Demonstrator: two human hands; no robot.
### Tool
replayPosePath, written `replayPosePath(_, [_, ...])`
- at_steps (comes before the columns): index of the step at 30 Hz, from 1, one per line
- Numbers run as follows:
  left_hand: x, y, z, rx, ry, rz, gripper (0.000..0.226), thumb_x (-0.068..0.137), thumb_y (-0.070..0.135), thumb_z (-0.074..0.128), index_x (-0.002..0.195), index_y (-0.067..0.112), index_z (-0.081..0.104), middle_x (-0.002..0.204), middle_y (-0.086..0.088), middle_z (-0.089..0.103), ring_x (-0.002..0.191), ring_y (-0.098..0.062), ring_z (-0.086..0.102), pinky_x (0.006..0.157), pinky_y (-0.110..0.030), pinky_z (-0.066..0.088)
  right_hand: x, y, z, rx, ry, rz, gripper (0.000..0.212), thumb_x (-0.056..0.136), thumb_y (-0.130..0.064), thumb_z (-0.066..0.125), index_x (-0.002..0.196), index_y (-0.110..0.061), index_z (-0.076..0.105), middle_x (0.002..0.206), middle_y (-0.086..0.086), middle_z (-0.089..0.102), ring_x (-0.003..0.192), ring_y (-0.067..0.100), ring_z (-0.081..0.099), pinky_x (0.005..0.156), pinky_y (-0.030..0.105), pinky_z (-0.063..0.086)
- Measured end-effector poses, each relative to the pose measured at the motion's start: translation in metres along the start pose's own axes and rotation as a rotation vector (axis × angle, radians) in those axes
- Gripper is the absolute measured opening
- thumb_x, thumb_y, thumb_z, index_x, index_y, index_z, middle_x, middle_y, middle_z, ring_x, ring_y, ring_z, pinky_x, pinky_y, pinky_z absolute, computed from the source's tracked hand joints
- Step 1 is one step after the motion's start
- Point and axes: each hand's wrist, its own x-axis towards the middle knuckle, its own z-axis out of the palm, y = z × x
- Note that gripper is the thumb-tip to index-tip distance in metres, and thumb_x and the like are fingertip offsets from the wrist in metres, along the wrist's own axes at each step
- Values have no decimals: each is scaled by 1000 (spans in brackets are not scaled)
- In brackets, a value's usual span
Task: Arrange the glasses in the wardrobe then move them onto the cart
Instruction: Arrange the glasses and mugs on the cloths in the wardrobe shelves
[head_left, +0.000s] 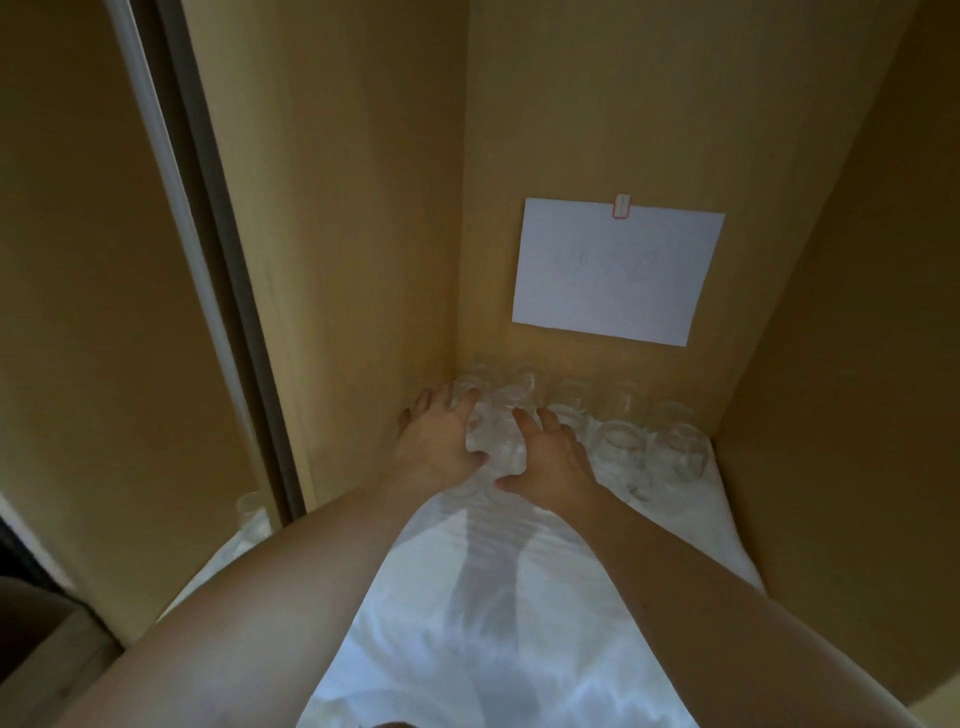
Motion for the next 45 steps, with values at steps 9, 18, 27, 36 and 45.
replayPosePath(9, [-55,5,-12,59,-10,-95,92,82,54,70,157,32,21,160,-5,24,147,-31,22,114,-50,32,-27,-5,4,27,15,-102,106,75,-58,80,158,-28,20,161,10,22,141,38,30,108,48,39])
replayPosePath(18, [-104,6,-13,56,54,-128,84,81,54,70,152,38,29,156,1,29,145,-26,23,110,-48,33,-67,-20,12,27,30,-144,108,73,-64,78,158,-29,21,159,8,28,139,36,33,106,47,38])
replayPosePath(27, [-153,-15,-38,21,67,-36,80,83,53,69,152,38,31,153,1,30,143,-25,24,111,-47,30,-112,-61,8,-13,82,-82,104,75,-63,77,157,-31,21,157,7,30,136,33,36,104,44,40])
replayPosePath(36, [-245,-76,-87,54,75,-21,77,86,49,69,152,30,33,159,0,26,149,-24,17,113,-51,35,-187,-143,36,-8,57,-48,104,77,-63,77,157,-30,19,161,6,24,140,32,33,105,43,39])
replayPosePath(45, [-328,-151,-128,47,81,-111,80,87,51,67,154,33,29,165,-1,20,152,-27,13,114,-53,30,-240,-242,55,-4,42,-122,100,78,-60,76,156,-29,23,157,8,31,137,34,37,104,45,42])
